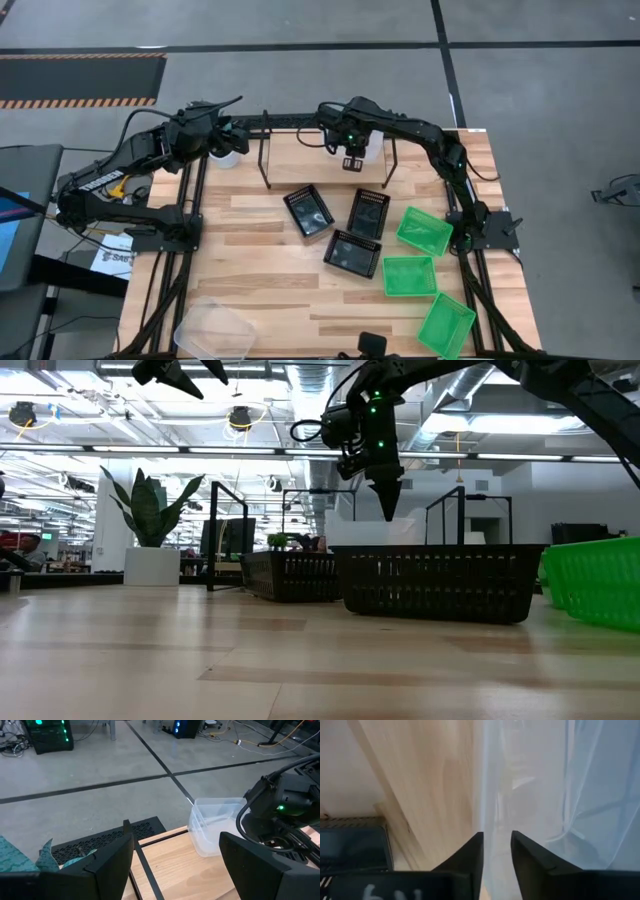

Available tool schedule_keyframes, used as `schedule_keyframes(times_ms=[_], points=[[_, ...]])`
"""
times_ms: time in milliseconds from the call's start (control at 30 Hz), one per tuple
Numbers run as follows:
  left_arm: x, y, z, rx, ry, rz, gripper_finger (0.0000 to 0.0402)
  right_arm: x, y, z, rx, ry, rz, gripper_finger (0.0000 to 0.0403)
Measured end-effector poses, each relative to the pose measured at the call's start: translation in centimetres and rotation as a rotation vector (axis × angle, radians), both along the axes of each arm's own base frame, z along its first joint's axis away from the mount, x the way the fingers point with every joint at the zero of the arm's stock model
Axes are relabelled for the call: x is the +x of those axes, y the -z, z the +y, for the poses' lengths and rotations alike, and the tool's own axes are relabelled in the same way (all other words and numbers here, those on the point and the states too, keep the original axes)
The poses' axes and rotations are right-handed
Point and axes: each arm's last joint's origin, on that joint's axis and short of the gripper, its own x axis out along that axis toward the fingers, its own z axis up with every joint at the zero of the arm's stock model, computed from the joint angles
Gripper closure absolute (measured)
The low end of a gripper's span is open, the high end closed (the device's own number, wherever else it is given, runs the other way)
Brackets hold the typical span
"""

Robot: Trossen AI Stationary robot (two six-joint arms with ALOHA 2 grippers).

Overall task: Stack baskets on shelf by color
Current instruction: Stack the right transparent bin on top of the transparent bin on the shelf

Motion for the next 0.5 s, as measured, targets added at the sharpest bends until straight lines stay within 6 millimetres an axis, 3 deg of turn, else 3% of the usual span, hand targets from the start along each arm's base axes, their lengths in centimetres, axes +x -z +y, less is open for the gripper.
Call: schedule_keyframes(times_ms=[233,500], points=[[0.0,0.0,0.0,0.000,0.000,0.000,0.0118,-0.1,-2.0,-0.1,0.089,0.008,-0.099,0.0233],[0.0,0.0,0.0,0.000,0.001,0.001,0.0118,-0.7,-6.1,-0.7,0.059,0.022,-0.227,0.0230]])
